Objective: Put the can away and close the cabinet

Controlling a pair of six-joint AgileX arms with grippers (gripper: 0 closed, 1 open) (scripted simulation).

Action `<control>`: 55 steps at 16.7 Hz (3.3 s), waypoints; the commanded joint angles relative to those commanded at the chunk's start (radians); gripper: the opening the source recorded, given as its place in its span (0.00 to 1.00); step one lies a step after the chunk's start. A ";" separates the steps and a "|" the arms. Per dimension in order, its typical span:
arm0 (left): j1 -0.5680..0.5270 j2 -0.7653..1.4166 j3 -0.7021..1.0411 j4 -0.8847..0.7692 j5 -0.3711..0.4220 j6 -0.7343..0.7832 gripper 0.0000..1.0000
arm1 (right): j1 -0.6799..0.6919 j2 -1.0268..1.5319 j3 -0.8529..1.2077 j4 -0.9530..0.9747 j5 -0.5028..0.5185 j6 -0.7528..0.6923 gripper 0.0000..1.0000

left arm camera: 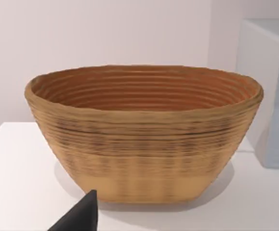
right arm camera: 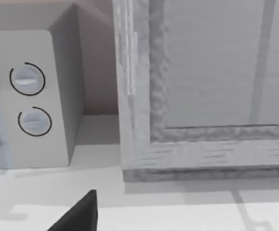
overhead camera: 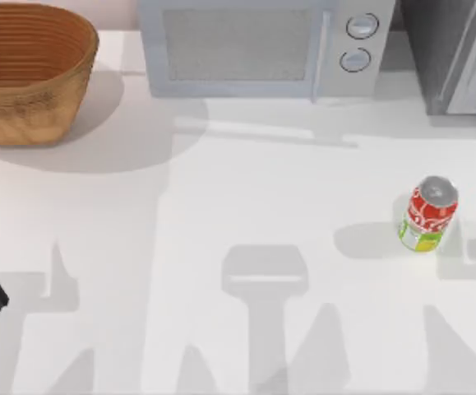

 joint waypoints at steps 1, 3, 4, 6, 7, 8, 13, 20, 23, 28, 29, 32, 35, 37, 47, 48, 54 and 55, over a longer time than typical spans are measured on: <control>0.000 0.000 0.000 0.000 0.000 0.000 1.00 | 0.028 0.095 0.008 0.076 0.029 0.007 1.00; 0.000 0.000 0.000 0.000 0.000 0.000 1.00 | 0.087 0.294 0.025 0.235 0.090 0.021 1.00; 0.000 0.000 0.000 0.000 0.000 0.000 1.00 | 0.117 0.397 0.033 0.317 0.121 0.028 1.00; 0.000 0.000 0.000 0.000 0.000 0.000 1.00 | 0.178 0.604 0.050 0.481 0.182 0.042 1.00; 0.000 0.000 0.000 0.000 0.000 0.000 1.00 | 0.208 0.707 0.059 0.562 0.211 0.050 1.00; 0.000 0.000 0.000 0.000 0.000 0.000 1.00 | 0.237 0.807 0.067 0.642 0.239 0.056 1.00; 0.000 0.000 0.000 0.000 0.000 0.000 1.00 | 0.367 1.246 0.101 0.991 0.362 0.088 1.00; 0.000 0.000 0.000 0.000 0.000 0.000 1.00 | 0.461 1.555 0.125 1.238 0.448 0.114 1.00; 0.000 0.000 0.000 0.000 0.000 0.000 1.00 | 0.463 1.560 0.125 1.242 0.449 0.115 1.00; 0.000 0.000 0.000 0.000 0.000 0.000 1.00 | 0.436 1.567 0.157 1.221 0.424 0.107 1.00; 0.000 0.000 0.000 0.000 0.000 0.000 1.00 | 0.420 1.574 0.182 1.207 0.408 0.102 1.00; 0.000 0.000 0.000 0.000 0.000 0.000 1.00 | 0.362 1.601 0.267 1.159 0.352 0.086 1.00; 0.000 0.000 0.000 0.000 0.000 0.000 1.00 | 0.321 1.620 0.326 1.125 0.313 0.075 1.00; 0.000 0.000 0.000 0.000 0.000 0.000 1.00 | 0.317 1.622 0.331 1.122 0.309 0.074 1.00; 0.000 0.000 0.000 0.000 0.000 0.000 1.00 | 0.317 1.622 0.331 1.122 0.309 0.074 0.40; 0.000 0.000 0.000 0.000 0.000 0.000 1.00 | 0.317 1.622 0.331 1.122 0.309 0.074 0.32; 0.000 0.000 0.000 0.000 0.000 0.000 1.00 | 0.317 1.622 0.331 1.122 0.309 0.074 0.00; 0.000 0.000 0.000 0.000 0.000 0.000 1.00 | 0.317 1.622 0.331 1.122 0.309 0.074 0.00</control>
